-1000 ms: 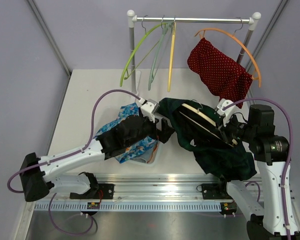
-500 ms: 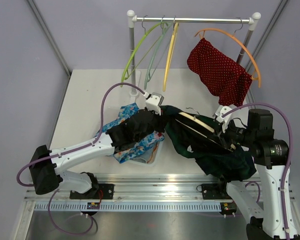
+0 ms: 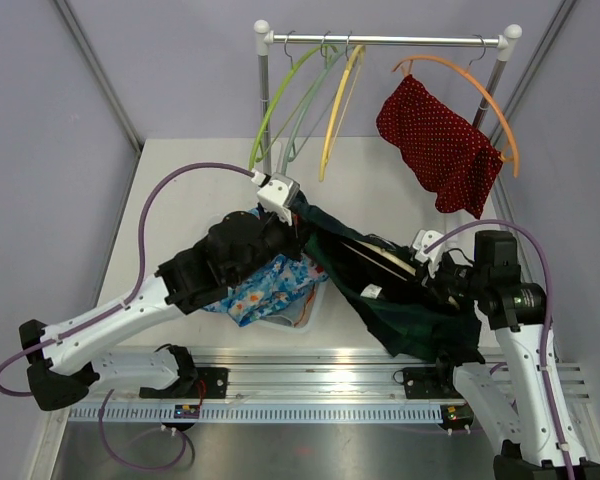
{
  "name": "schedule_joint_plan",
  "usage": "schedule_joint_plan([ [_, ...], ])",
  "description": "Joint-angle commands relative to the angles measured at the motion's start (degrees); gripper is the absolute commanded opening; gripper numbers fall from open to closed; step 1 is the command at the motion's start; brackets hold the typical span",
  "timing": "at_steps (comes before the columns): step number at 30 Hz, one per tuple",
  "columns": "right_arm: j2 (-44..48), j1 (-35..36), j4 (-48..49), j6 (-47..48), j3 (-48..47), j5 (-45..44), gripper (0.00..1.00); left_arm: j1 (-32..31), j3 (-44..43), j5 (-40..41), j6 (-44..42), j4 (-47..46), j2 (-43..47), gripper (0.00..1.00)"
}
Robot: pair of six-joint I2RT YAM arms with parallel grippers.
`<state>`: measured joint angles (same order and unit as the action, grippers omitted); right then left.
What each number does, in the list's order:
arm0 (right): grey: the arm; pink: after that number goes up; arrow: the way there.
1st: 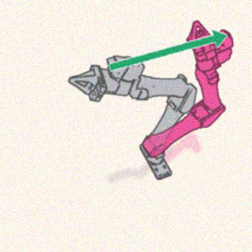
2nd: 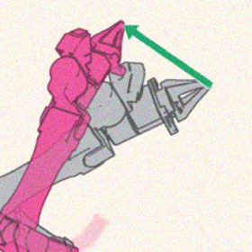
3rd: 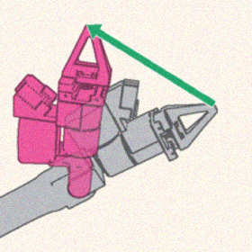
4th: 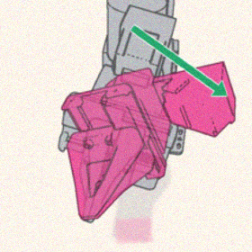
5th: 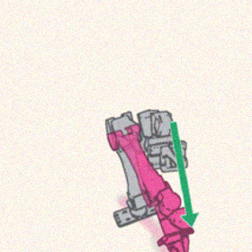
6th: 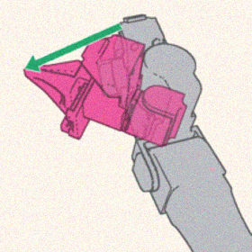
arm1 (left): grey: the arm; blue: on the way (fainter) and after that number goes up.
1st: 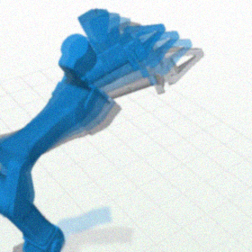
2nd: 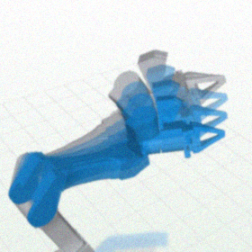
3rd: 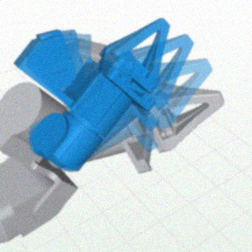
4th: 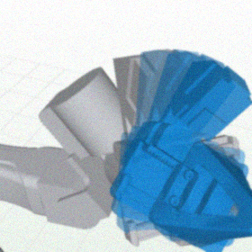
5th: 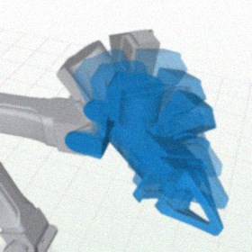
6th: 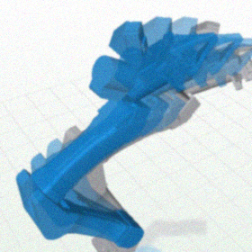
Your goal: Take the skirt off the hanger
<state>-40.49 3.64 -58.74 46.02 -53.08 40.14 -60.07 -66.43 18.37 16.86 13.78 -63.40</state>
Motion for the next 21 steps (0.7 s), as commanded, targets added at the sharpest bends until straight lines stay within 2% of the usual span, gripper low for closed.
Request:
schedule_joint_plan([
  [1, 1.6, -0.3, 5.4, 2.6, 2.3, -2.8, 0.00, 0.3, -5.1, -0.1, -1.9, -2.8, 4.4, 0.00],
  [5, 1.6, -0.3, 7.0, 1.5, 3.5, 0.7, 0.00, 0.3, -7.4, -3.8, -1.0, -2.9, 4.1, 0.00],
  [12, 1.3, -0.3, 7.2, 2.2, 2.0, 5.4, 0.00, 1.6, -9.9, -1.4, -3.1, -0.8, 0.9, 0.00],
  [17, 1.7, -0.3, 0.8, 9.3, -1.0, 6.0, 0.00, 5.0, -11.0, 11.8, -10.3, 4.0, -1.0, 0.00],
  [21, 1.4, -0.3, -8.2, 13.3, -9.6, 8.5, 0.00, 10.3, -8.3, 13.6, -11.6, 5.3, -1.0, 0.00],
])
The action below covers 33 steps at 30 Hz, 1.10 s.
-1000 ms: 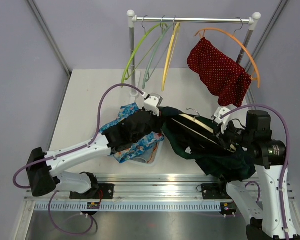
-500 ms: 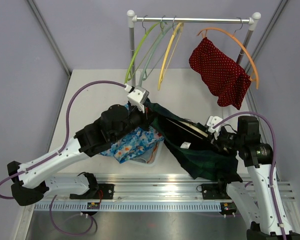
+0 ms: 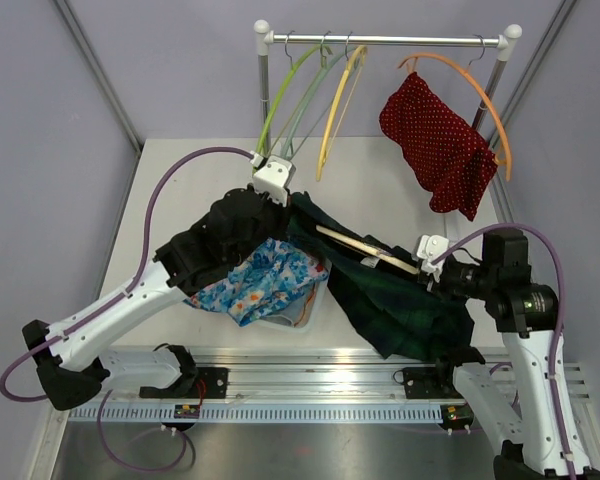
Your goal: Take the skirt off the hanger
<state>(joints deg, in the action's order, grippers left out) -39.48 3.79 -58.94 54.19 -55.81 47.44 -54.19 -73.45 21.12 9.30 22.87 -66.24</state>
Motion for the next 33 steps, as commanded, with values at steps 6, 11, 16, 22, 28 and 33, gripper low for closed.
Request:
schedule_joint_plan([
  [6, -1.3, -0.5, -9.6, 1.4, -15.3, 1.0, 0.00, 8.6, 3.7, 9.1, -3.6, -3.8, 3.1, 0.00],
  [11, -1.5, -0.5, -9.4, -1.2, -17.4, -1.4, 0.00, 10.7, 5.4, 7.9, -3.6, -3.6, 5.1, 0.00],
  [16, -1.3, -0.5, -6.0, -2.9, -12.9, -7.4, 0.00, 11.3, 3.8, 3.2, -3.0, -3.4, 9.0, 0.00],
  [22, -1.0, -0.5, -5.7, -0.7, -6.9, -3.6, 0.00, 11.3, -3.4, -2.3, -2.9, 0.5, 8.9, 0.00],
  [28, -1.0, -0.5, -13.7, 2.8, -17.1, 8.1, 0.00, 14.5, 0.8, 3.4, -4.2, 2.8, 4.6, 0.00],
  [33, -2.4, -0.5, -15.5, 1.1, -22.9, 5.8, 0.00, 18.4, 6.7, -0.4, -2.7, 0.8, 5.8, 0.00],
])
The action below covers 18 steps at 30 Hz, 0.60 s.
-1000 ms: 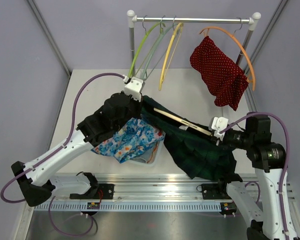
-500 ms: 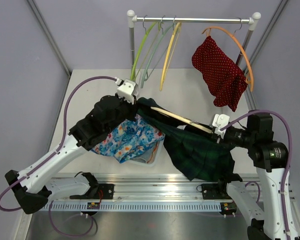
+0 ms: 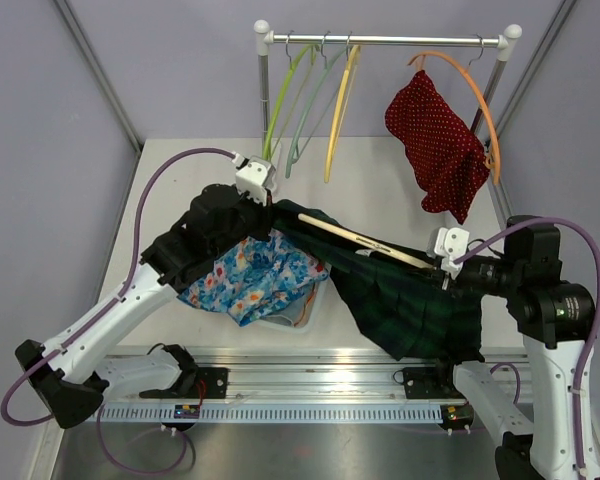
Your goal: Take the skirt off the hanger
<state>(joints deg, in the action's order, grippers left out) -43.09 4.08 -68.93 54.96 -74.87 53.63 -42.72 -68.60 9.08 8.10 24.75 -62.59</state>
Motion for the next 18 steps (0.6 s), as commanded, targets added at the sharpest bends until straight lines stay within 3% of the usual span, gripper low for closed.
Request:
schedule_joint_plan([
  [1, 1.3, -0.7, -5.0, 0.0, -3.3, -2.1, 0.00, 7.7, 2.2, 9.7, -1.0, -1.3, 2.6, 0.00],
  [4, 1.7, -0.7, -3.0, -1.5, -0.8, -3.4, 0.00, 8.1, 1.8, 7.1, -1.6, -1.3, 3.7, 0.00],
  [8, 1.3, -0.7, -2.2, -5.6, -5.2, 1.0, 0.00, 9.8, 2.1, 5.1, -3.3, 0.2, 3.3, 0.00],
  [18, -2.3, -1.0, 1.6, -15.0, -13.9, -0.3, 0.00, 17.9, 13.6, -8.3, -2.4, -5.3, 5.5, 0.00],
])
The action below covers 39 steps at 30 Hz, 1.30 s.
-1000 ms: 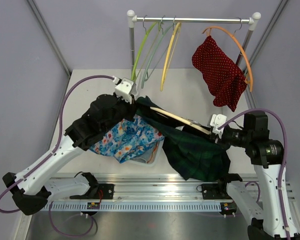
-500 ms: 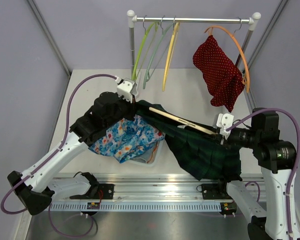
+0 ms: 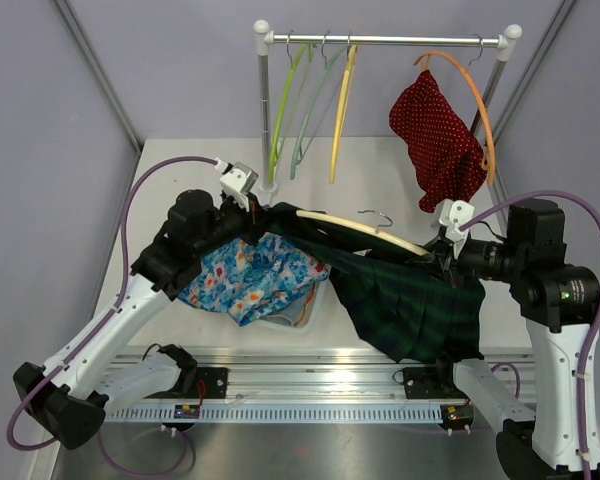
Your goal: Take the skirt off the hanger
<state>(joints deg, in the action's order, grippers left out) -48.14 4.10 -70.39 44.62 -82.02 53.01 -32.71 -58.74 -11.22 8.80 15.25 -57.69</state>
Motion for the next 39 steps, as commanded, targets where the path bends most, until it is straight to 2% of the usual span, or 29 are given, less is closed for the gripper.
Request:
schedule_joint_plan([
  [1, 2.4, -0.9, 3.9, -5.2, -7.2, 0.1, 0.00, 8.0, 4.6, 11.6, -3.3, 3.9, 0.8, 0.00],
  [7, 1.1, -1.3, 4.3, -6.2, -8.2, 1.5, 0.00, 9.2, 5.6, 8.1, -4.0, 3.6, 0.8, 0.00],
  [8, 1.0, -1.4, 3.0, -2.0, -7.9, 2.4, 0.00, 9.2, 4.9, 6.8, -4.1, 3.9, 1.3, 0.00],
  [13, 0.2, -1.4, 0.9, 3.7, 0.1, -3.5, 0.00, 9.2, 0.7, -5.3, -1.3, 3.0, 5.1, 0.00],
  [18, -1.3, -1.4, -2.2, 6.6, 2.4, -5.5, 0.00, 8.4, -5.8, -15.0, 2.1, 3.0, 6.5, 0.00],
  [21, -2.5, -1.1, -2.6, 7.5, 1.6, -4.7, 0.00, 6.4, -7.4, -17.5, 3.6, 3.7, 4.8, 0.00],
  [25, -5.0, 1.2, -2.9, 7.5, 1.5, -4.7, 0.00, 2.1, -10.0, -16.7, 3.8, 4.4, 1.1, 0.00],
  [30, -6.3, 7.8, 0.9, 4.1, 3.9, -14.9, 0.00, -3.0, -13.9, -13.3, 2.7, 4.7, -1.8, 0.00],
  [35, -7.0, 8.3, 4.2, -0.1, 4.1, -22.1, 0.00, -7.5, -19.0, -12.6, 2.8, 5.3, -4.9, 0.00],
  [39, -9.6, 8.5, 4.3, -1.4, -1.6, -23.9, 0.00, -12.4, -22.3, -12.0, 4.0, 4.6, -9.1, 0.00],
])
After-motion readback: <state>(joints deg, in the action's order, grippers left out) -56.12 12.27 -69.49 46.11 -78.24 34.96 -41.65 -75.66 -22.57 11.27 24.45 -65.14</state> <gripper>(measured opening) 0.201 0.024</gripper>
